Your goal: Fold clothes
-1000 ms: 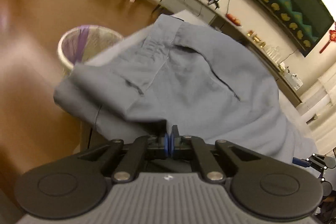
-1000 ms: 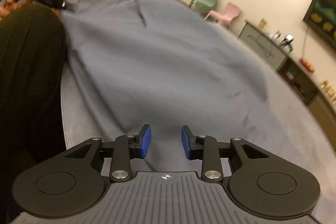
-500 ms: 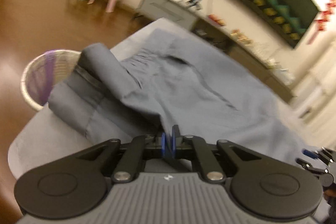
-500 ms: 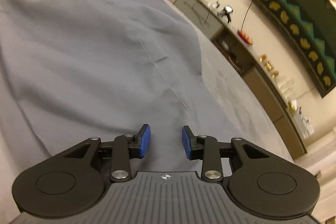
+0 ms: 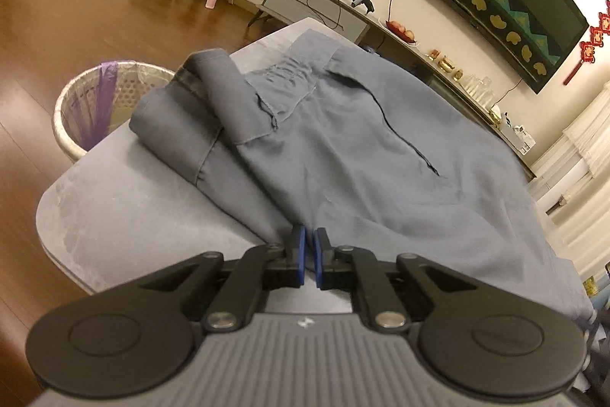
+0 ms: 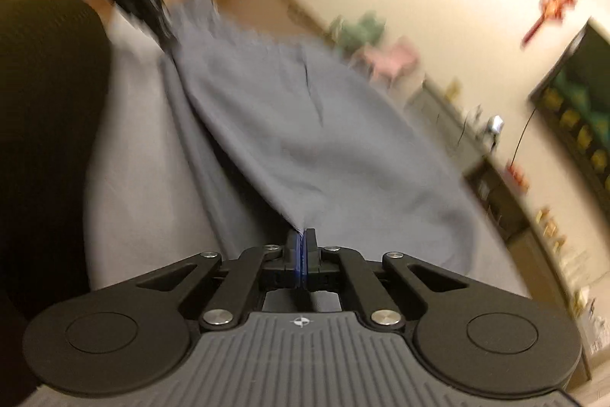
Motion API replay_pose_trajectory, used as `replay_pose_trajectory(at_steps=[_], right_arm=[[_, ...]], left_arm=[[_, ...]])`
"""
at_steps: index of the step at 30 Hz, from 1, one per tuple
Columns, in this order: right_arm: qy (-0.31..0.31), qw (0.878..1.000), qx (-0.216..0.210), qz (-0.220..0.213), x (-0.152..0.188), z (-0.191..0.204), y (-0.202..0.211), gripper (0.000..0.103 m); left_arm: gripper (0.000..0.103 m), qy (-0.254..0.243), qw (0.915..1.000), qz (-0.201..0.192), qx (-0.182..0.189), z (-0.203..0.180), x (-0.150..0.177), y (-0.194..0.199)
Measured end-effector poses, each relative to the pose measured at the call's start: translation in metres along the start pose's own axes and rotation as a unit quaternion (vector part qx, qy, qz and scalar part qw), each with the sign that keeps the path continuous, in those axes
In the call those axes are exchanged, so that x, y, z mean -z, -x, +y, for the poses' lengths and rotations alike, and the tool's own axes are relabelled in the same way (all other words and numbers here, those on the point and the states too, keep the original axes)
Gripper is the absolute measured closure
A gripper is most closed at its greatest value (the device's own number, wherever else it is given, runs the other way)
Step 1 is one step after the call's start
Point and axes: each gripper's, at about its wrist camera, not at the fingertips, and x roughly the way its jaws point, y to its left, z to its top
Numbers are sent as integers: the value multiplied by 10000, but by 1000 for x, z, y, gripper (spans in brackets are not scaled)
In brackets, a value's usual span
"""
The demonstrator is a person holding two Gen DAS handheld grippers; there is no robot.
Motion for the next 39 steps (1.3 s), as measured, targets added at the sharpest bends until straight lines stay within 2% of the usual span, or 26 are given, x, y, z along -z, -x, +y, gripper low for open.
replay_pose_trajectory(at_steps=[3,7,8,9,12,13,15,17,19,21,22,23,24,25,26,28,31,33,34,35,36,37,39], right_arm=[[17,9998,-192,112,9,16,1,103],[-635,9954,-710,46,14,-4,15,92],[-805,9938,-760,44,17,-14,23,92],[-968,9926,-730,21,20,-25,32,86],[-1536,9877,-244,163,61,-64,58,64],[-1760,9839,-13,300,79,-78,62,60],[-2381,9675,477,699,120,-110,67,60],[-3103,9394,1034,1024,163,-143,75,60],[-3970,8996,1416,1145,199,-171,91,60],[-5069,8415,1627,916,235,-188,120,56],[-5612,8064,1705,758,253,-196,137,44],[-6130,7676,1775,596,270,-203,153,37],[-6516,7326,1909,468,285,-206,166,30],[-6819,7002,2084,362,299,-206,179,30],[-7044,6729,2243,270,309,-205,188,30],[-7333,6286,2585,174,321,-203,201,26],[-7556,5765,3107,155,344,-204,213,26],[-7688,5588,3108,11,364,-215,217,30],[-7748,5516,3089,-66,373,-221,217,41],[-7740,5538,3069,-76,380,-229,216,48],[-7690,5618,3049,-44,384,-236,215,66],[-7640,5698,3028,-12,388,-244,213,78],[-7517,5861,3023,73,393,-260,212,95]], left_arm=[[96,106,9999,-8,61,-1,-7,-7],[95,78,9999,33,-90,-3,-9,-2],[91,78,9999,-21,-147,-4,-10,2],[85,78,9997,-76,-203,-5,-12,6],[73,182,9989,-433,-84,-9,-19,20],[70,235,9985,-497,14,-8,-24,22],[56,289,9982,-520,115,-11,-33,20],[54,318,9987,-391,-12,-14,-39,10],[61,406,9985,-173,-331,-12,-42,-4],[87,541,9962,-93,-677,-5,-38,-9],[94,608,9945,-53,-847,-1,-36,-12],[98,672,9942,-81,-832,3,-33,-10],[98,736,9939,-108,-817,7,-31,-8],[98,800,9935,-135,-803,11,-29,-6],[98,811,9936,-140,-776,12,-29,-5],[98,832,9938,-152,-723,14,-28,-4],[98,865,9940,-169,-644,17,-27,-2],[98,908,9937,-179,-639,17,-27,-2],[98,896,9936,-180,-668,14,-27,-3],[96,884,9935,-182,-697,11,-28,-3],[93,871,9934,-183,-727,9,-28,-4],[92,774,9938,-164,-776,3,-30,-6],[89,572,9943,-113,-888,-6,-32,-11]])
